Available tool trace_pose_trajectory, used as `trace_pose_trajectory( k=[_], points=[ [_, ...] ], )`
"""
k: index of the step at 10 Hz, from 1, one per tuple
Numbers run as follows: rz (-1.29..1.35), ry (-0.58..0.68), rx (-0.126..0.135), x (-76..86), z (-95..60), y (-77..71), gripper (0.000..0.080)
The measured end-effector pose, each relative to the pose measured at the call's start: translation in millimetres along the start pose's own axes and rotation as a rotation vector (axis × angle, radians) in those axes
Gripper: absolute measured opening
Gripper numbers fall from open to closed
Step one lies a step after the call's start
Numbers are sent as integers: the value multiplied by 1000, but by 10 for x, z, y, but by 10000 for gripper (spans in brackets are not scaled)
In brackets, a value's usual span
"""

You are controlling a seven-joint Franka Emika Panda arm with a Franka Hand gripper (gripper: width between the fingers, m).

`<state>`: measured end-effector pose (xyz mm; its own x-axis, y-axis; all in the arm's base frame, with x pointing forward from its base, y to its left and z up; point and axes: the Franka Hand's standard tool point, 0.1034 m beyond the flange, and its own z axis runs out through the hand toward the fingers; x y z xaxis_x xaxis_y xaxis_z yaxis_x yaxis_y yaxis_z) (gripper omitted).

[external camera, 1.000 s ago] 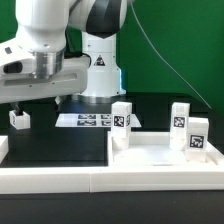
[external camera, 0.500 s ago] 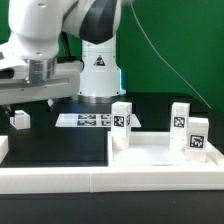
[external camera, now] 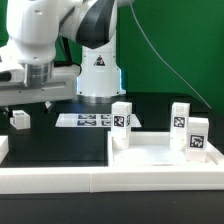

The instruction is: Assemble square table

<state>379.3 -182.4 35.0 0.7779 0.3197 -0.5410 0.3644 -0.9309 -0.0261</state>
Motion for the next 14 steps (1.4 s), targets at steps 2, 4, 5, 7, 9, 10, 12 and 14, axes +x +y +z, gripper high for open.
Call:
trace_pose_trajectory(
  k=[2,4,5,7,9,10,12,14],
  points=[
    [-13,-91,-10,-14,67,31,649],
    [-39,-179,-58,-63,144,112,649],
    [-35,-243,-54,-119,160,96,649],
    [-26,-339,-47,-80,187,75,649],
    [-17,-460,-41,-102,229,54,649],
    [-25,-447,-49,-77,268,92,649],
    [-15,-441,-40,-129,327,136,649],
    [-10,-439,-38,-163,390,134,649]
  ],
)
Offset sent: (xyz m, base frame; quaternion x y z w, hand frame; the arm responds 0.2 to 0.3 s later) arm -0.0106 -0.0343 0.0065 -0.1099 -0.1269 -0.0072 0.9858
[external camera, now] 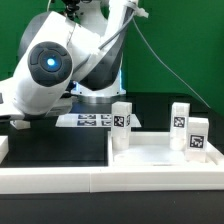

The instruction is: Assemble square table

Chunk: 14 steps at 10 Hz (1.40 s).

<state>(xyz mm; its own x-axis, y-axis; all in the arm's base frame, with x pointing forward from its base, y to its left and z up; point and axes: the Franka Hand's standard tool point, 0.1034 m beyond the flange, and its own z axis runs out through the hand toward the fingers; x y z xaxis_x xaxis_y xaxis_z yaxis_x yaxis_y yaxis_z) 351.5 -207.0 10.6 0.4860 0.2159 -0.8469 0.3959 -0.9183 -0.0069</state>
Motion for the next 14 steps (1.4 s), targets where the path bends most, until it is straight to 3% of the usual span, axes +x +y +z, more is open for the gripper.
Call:
trace_pose_trajectory(
  k=[6,7,8,9,10,14],
  points=[
    [-8,0,3,10,57,-36,649],
    [-8,1,2,14,54,-38,551],
    [-9,1,2,19,53,-44,360],
    [-9,1,2,19,53,-46,360],
    [-9,1,2,19,52,-46,289],
    [-9,8,-2,28,11,-33,289]
  ],
)
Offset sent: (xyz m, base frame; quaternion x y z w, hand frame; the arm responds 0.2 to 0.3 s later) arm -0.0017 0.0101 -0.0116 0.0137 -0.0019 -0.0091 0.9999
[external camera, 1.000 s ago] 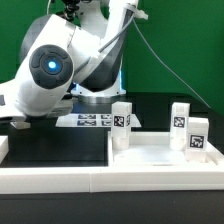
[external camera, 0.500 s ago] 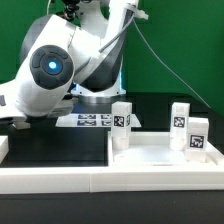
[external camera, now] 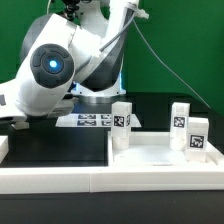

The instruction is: Assemble square table

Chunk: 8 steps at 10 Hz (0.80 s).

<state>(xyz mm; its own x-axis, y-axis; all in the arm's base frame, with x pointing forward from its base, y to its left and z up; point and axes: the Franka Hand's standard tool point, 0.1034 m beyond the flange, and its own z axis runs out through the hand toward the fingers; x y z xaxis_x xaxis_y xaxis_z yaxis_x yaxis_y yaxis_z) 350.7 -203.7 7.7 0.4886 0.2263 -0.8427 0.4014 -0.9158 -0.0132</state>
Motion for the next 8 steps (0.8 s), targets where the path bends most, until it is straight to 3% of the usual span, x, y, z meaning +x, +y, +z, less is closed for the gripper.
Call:
trace_pose_trajectory(
  k=[3,4,6,7,8],
  points=[
    [5,8,3,-33,-106,23,290],
    [9,4,14,-90,-245,14,290],
    [45,-20,43,-255,-666,-36,290],
    [67,-17,49,-314,-853,13,290],
    [79,7,42,-337,-936,80,290]
  ],
)
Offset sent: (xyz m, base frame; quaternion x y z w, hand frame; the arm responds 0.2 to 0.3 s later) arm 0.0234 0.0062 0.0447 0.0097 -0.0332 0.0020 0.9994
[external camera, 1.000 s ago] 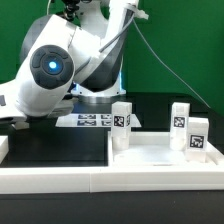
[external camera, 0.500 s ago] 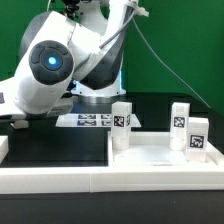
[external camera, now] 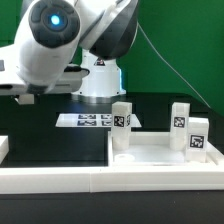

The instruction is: Assemble square table

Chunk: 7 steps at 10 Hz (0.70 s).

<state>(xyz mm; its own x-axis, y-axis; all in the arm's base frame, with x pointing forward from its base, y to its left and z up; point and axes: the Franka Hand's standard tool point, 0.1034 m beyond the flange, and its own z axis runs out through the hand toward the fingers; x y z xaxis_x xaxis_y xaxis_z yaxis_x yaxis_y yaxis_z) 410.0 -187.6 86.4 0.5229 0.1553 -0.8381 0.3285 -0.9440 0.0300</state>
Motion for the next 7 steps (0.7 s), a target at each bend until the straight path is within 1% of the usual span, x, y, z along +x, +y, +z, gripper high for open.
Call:
trace_pose_trajectory(
  k=[1,2,3,4,5,6,7],
  points=[
    [-3,4,-1,16,39,-8,290],
    [-8,47,-13,65,21,21,290],
    [-10,120,-25,84,-17,50,290],
    [-11,164,-27,71,-11,53,290],
    [-13,232,-36,95,-29,69,290],
    [-14,266,-31,79,-73,36,290],
    [-8,318,-27,89,-214,2,290]
  ],
)
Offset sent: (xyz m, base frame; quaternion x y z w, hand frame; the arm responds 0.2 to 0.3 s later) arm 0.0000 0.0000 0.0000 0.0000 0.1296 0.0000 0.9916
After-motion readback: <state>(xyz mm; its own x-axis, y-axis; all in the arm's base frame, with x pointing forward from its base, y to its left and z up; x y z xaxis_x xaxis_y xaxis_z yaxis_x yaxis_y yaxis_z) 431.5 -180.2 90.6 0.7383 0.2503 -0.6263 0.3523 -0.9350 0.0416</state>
